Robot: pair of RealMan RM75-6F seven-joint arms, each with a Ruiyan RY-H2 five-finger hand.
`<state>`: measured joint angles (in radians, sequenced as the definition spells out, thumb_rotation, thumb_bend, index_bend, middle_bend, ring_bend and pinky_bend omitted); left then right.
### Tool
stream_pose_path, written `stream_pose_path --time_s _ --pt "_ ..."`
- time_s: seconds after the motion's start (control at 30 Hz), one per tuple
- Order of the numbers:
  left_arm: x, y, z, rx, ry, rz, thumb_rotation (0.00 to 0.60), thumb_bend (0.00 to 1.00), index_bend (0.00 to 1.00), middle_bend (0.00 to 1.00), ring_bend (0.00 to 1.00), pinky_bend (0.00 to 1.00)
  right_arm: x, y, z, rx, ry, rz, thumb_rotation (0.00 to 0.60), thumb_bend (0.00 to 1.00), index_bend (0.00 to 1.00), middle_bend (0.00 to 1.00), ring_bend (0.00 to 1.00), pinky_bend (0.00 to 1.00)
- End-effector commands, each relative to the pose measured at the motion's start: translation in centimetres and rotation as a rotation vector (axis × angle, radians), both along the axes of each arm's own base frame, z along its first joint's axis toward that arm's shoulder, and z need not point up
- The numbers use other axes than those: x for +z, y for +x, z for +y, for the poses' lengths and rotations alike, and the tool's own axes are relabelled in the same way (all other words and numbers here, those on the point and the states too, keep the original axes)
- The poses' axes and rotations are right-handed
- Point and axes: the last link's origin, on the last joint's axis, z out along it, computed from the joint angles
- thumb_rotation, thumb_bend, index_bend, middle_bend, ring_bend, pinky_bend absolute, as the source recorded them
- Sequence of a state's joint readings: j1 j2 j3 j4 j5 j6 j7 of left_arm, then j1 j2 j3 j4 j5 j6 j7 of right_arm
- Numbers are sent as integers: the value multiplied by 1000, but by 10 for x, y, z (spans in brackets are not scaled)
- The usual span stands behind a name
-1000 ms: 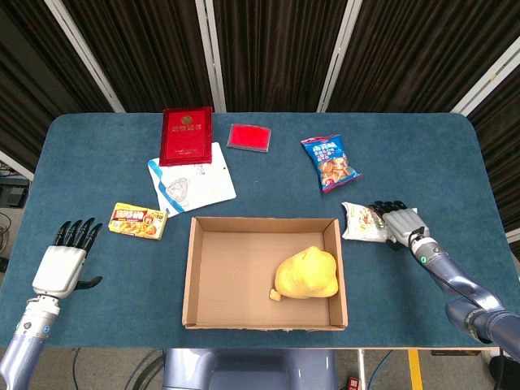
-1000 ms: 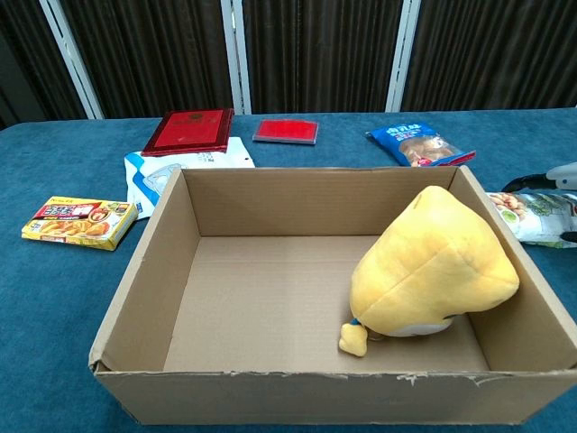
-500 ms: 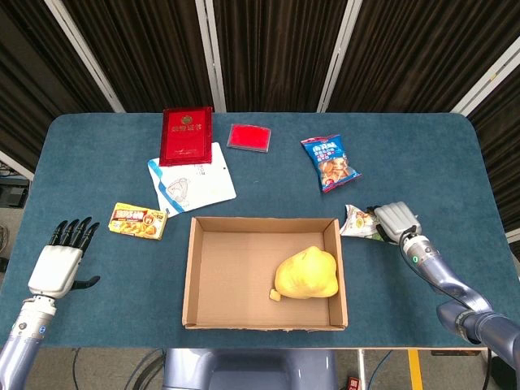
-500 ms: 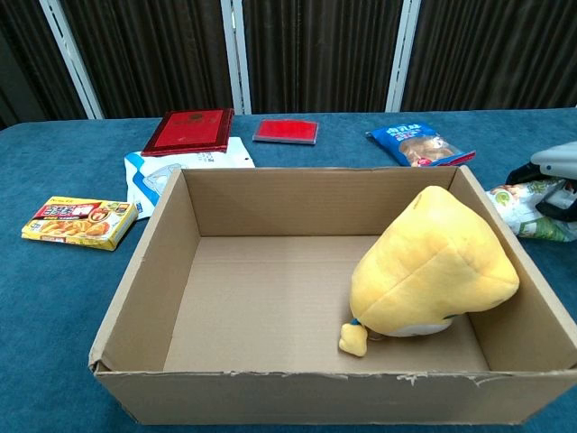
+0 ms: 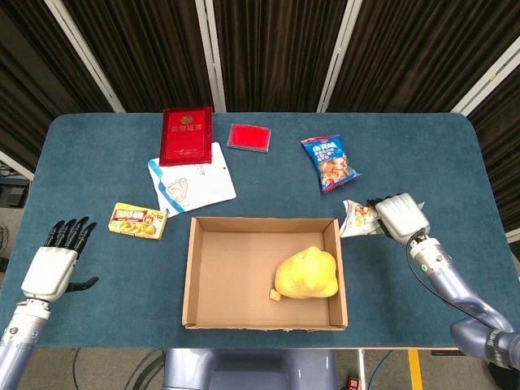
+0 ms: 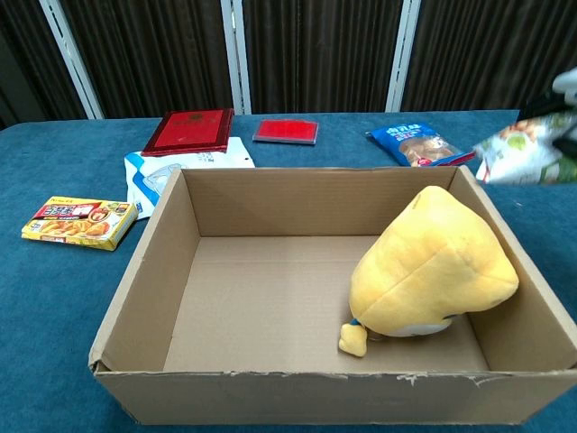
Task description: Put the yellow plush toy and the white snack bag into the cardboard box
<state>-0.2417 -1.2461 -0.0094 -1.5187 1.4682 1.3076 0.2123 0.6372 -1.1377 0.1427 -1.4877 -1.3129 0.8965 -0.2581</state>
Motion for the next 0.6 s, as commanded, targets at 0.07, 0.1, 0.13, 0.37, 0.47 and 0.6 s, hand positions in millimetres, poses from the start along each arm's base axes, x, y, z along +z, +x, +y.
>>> stream_pose_path --time_s 0.07,0.1,0.13,0.37,0.47,0.6 --pt "-1 0 1 5 -5 -2 562 55 0 0 0 0 36 36 0 49 -96 23 600 580 618 509 556 711" --pt "-1 0 1 7 -6 -3 562 55 0 0 0 0 38 42 2 56 -101 24 600 578 616 508 555 711" --pt "-2 0 1 8 -11 -2 562 54 0 0 0 0 38 51 4 71 -105 21 600 576 615 508 553 711" --pt "-5 1 2 10 -39 -17 563 54 1 0 0 0 23 102 18 157 -64 -10 600 573 608 501 549 711" --pt "-5 1 1 13 -49 -18 563 54 1 0 0 0 9 123 29 181 -35 -27 600 572 605 498 546 711" --pt "-8 1 1 18 -77 -27 562 55 2 0 0 0 -16 148 51 225 2 -12 600 563 598 487 539 708"
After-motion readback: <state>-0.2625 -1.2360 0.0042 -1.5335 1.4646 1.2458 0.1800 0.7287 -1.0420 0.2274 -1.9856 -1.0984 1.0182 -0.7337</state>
